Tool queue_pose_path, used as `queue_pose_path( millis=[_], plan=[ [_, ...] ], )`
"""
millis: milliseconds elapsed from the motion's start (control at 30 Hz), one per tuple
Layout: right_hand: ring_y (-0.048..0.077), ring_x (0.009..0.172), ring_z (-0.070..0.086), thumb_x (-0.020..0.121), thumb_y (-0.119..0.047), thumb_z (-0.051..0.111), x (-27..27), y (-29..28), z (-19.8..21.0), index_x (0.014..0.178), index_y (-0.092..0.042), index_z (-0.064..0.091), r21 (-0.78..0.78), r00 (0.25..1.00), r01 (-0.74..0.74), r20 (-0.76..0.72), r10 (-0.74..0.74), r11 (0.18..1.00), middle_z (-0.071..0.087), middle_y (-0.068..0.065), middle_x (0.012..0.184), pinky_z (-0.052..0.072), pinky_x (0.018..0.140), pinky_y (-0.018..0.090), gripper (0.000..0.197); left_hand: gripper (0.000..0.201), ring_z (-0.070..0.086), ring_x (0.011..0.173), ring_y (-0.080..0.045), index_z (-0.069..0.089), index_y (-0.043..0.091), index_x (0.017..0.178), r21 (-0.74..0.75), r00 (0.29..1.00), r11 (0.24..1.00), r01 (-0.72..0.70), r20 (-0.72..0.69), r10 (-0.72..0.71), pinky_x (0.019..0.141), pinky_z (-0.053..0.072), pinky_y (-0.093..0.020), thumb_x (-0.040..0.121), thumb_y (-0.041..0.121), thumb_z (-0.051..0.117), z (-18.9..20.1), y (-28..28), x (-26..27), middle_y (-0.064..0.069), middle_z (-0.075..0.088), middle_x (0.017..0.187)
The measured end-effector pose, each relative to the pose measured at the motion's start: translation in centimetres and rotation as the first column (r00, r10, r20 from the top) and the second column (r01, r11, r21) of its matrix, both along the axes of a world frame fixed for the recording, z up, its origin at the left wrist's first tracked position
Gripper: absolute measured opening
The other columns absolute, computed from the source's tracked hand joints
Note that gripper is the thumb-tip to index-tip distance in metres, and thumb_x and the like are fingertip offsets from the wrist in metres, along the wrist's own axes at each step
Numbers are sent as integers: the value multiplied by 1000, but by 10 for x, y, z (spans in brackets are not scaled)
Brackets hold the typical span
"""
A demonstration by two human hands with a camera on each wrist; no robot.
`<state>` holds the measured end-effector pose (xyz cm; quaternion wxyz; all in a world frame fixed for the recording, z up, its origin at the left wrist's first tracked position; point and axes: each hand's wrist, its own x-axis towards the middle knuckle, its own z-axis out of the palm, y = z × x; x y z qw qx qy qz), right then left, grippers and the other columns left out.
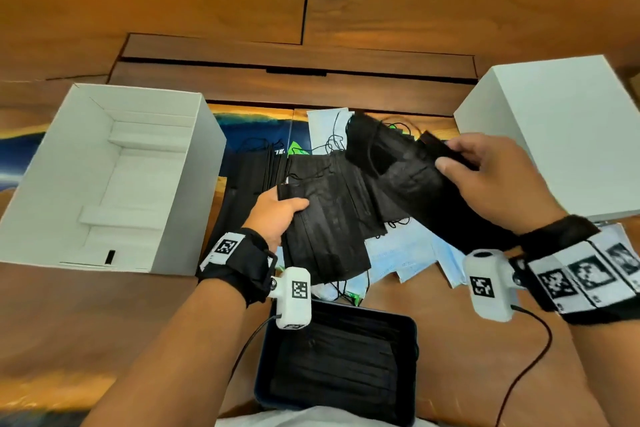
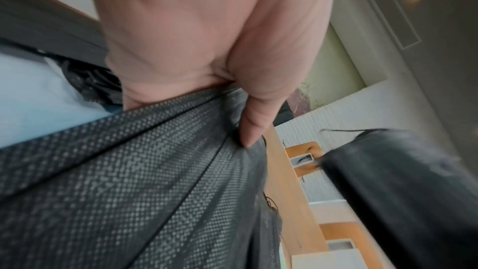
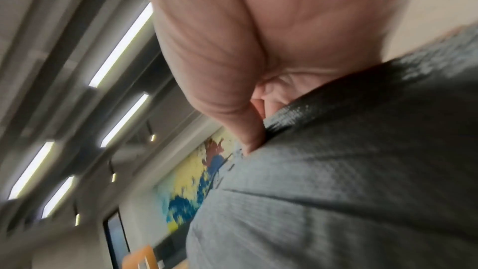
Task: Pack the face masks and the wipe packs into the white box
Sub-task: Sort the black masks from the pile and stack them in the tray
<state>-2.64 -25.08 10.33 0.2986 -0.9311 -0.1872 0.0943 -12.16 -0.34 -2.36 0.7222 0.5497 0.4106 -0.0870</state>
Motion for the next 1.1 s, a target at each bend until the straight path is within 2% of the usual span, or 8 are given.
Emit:
queue_pose_path(
  millis=[67,133,300,467,633,800,1000,1100],
  plan=[
    [1,72,66,92,-6,60,-5,4,12,83,-19,66,346,985,71,-175,-10,936,72,-6,79,49,66,11,16,27,69,99,-33,65,5,119,-83,999,996,-29,34,32,75,59,-37,93,2,59,4,-1,0,-17,71,111],
    [6,69,67,92,-3,58,-12,11,8,90,-12,67,570,905,245,-425,26,784,73,-3,75,54,65,18,12,29,67,105,-35,63,3,123,-152,996,987,-50,59,60,79,58,-39,94,2,57,8,-3,2,-18,70,115],
    [12,70,63,90,-3,63,-32,38,-72,85,-11,60,350,850,252,-526,-34,902,71,1,75,52,73,29,10,29,67,107,-35,63,4,123,-218,989,974,-66,116,93,92,54,-44,96,0,53,14,-9,9,-18,70,116],
    [13,54,35,88,-14,65,-37,53,-116,77,-21,43,137,863,255,-480,-161,957,40,-3,60,32,57,27,25,30,63,113,-39,63,8,126,-234,977,960,-152,109,182,95,51,-56,99,7,50,8,-4,14,-22,66,122],
    [14,53,35,89,-17,63,-34,66,-120,77,-19,41,126,862,212,-492,-124,969,37,-4,55,33,58,29,26,70,56,126,-31,54,13,139,-463,982,886,-41,147,122,106,43,-52,92,63,43,10,8,7,-16,60,135],
    [19,62,47,85,-20,68,-26,65,-118,71,-16,47,88,924,167,-361,-124,982,50,1,64,43,66,32,25,31,64,114,-35,60,1,128,-249,984,963,-100,116,133,90,56,-46,97,6,56,4,5,7,-21,65,125],
    [17,53,44,88,-12,65,7,39,-90,81,-10,50,191,947,201,-288,-141,961,48,-3,55,42,65,31,17,30,67,105,-31,58,7,127,-227,948,941,-250,138,285,92,53,-53,98,10,56,13,25,17,-17,69,116],
    [40,69,64,92,-9,61,12,40,-59,87,-10,55,360,922,191,-386,-41,913,70,20,78,55,72,47,8,33,66,110,-33,55,8,131,-268,933,934,-236,207,295,94,52,-54,98,14,55,29,32,25,-17,68,121]
  ],
)
